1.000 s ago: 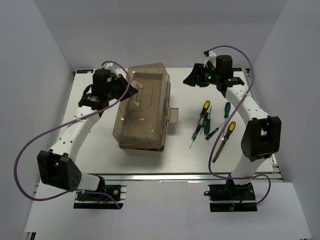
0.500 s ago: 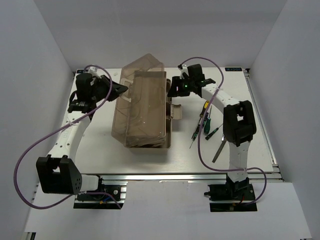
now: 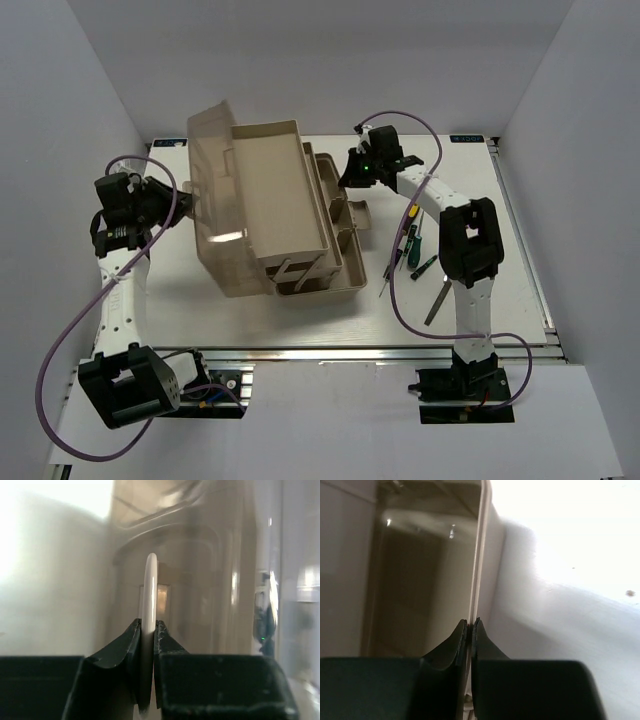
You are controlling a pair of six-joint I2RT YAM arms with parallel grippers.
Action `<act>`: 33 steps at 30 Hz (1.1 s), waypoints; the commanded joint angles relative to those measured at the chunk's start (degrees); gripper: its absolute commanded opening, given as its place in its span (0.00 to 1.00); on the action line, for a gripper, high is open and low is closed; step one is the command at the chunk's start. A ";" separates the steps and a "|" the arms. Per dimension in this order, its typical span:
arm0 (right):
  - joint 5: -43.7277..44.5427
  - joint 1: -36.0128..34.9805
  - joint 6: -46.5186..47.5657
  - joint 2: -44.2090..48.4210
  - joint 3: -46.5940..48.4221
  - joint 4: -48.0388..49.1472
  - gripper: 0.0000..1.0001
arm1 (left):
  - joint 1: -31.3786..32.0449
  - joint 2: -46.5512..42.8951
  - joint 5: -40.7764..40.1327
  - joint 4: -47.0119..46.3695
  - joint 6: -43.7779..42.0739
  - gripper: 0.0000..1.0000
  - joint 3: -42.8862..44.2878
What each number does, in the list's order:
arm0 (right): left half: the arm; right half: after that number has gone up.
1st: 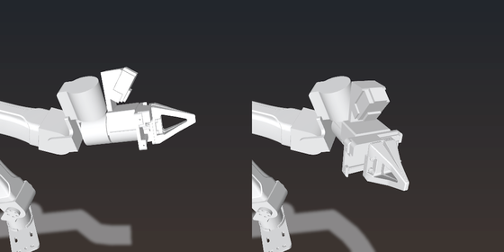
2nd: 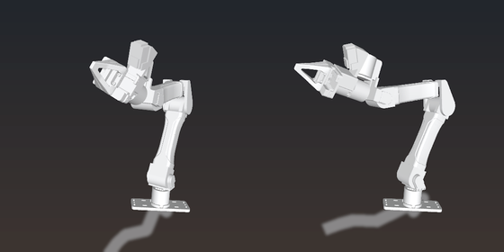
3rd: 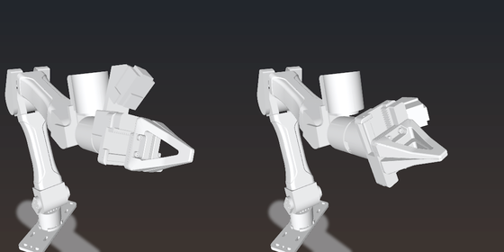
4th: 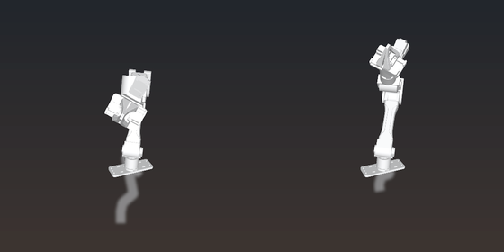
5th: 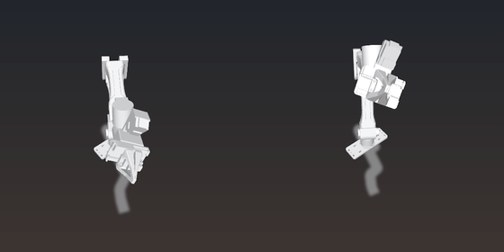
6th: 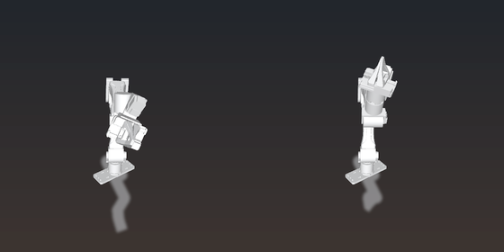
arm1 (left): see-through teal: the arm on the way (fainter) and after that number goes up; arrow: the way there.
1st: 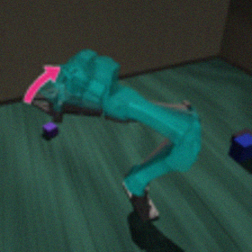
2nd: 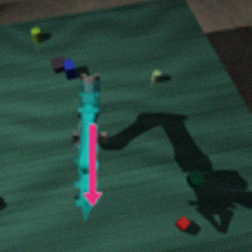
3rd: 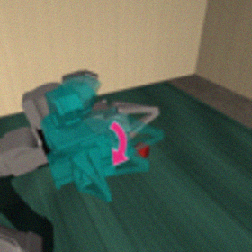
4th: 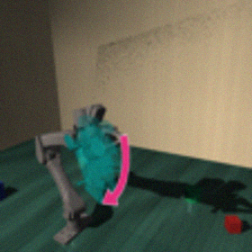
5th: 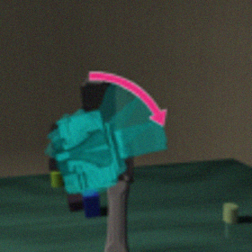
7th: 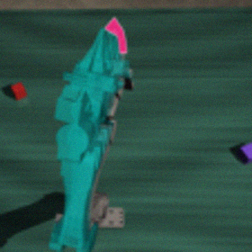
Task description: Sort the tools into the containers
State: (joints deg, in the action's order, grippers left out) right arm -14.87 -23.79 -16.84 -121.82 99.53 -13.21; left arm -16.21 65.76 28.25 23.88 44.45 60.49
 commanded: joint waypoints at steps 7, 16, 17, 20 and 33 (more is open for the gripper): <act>1.88 4.28 3.75 -1.84 2.69 0.56 0.00 | -2.08 -3.36 -24.65 7.50 -8.32 0.48 0.95; -6.04 3.40 3.13 -1.40 1.29 0.56 0.13 | -2.78 -0.54 -27.46 8.11 -8.59 0.71 -2.13; -6.48 3.23 3.04 -1.23 1.20 0.56 0.16 | -2.78 -0.63 -28.50 8.29 -8.50 0.71 -1.96; -8.85 3.05 3.39 -0.88 1.02 0.64 0.26 | -2.95 -1.94 -31.06 10.13 -8.32 0.70 -0.20; -8.17 9.19 22.99 17.75 -4.59 0.12 0.89 | -2.95 -16.80 -9.82 2.58 -8.41 0.70 11.76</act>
State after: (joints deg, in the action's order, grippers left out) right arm -26.63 -18.31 0.62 -112.27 96.95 -15.62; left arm -18.92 49.54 7.44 29.74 36.27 70.37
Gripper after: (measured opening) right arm 0.891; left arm 0.664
